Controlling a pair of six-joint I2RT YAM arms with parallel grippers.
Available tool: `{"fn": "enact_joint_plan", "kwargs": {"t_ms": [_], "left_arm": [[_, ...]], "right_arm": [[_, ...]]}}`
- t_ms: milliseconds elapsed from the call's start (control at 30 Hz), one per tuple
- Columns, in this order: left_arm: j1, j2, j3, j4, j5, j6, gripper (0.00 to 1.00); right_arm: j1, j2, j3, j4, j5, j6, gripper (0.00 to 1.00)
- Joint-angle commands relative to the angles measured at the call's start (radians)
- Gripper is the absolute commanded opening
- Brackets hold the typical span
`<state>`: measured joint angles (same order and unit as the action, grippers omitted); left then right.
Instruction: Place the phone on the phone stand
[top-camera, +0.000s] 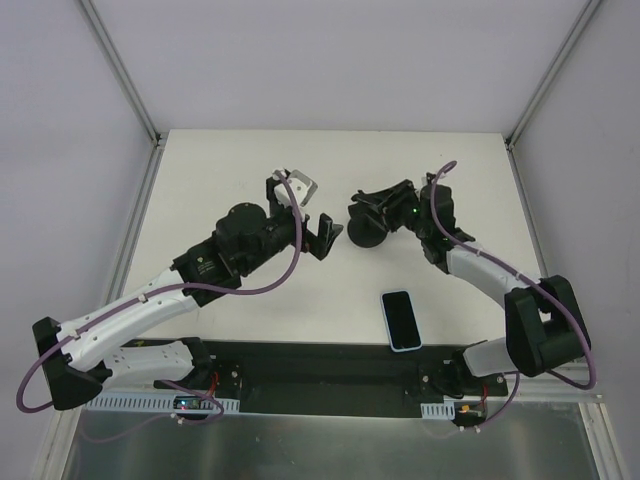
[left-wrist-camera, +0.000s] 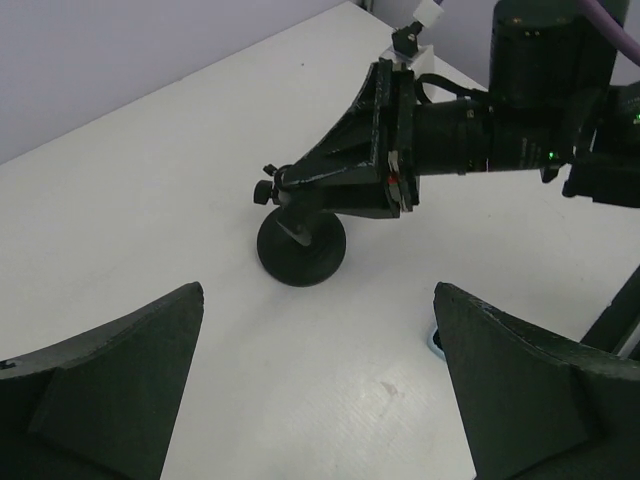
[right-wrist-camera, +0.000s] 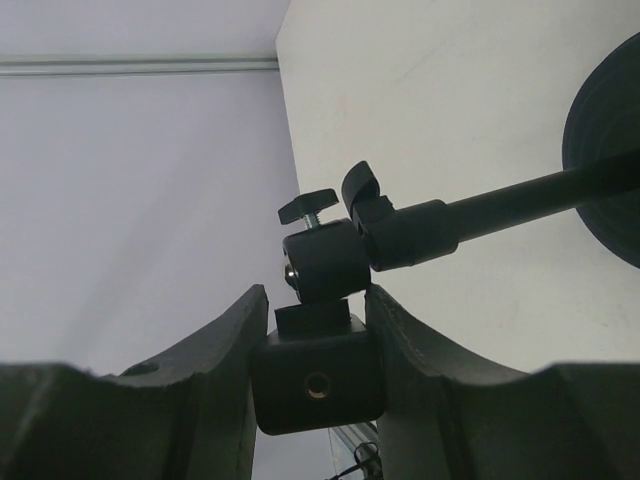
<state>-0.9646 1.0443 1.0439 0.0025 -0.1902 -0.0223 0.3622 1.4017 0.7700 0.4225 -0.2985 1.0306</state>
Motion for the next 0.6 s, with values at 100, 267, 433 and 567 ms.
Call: {"fn": "enact_joint_plan", "kwargs": {"t_ms": [100,267,433,567], "left_arm": [[0.082,-0.024,0.007,0.03,-0.005,-0.185,0.99],[0.21,0.009,0.027,0.019,0.185,-0.356,0.99],[0.358,0.083,-0.016,0.066,0.45,-0.566,0.99],[0.426,0.187,-0.012,0.12,0.58,-0.688,0.99]], "right_arm": [[0.099,0.088,-0.043,0.478,0.128,0.189,0.01],[0.106,0.091,-0.122,0.596,0.171,0.263,0.01],[0.092,0.082,-0.147,0.567,0.136,0.26,0.23],[0.064,0.066,-0.127,0.507,0.064,0.206,0.66]]}}
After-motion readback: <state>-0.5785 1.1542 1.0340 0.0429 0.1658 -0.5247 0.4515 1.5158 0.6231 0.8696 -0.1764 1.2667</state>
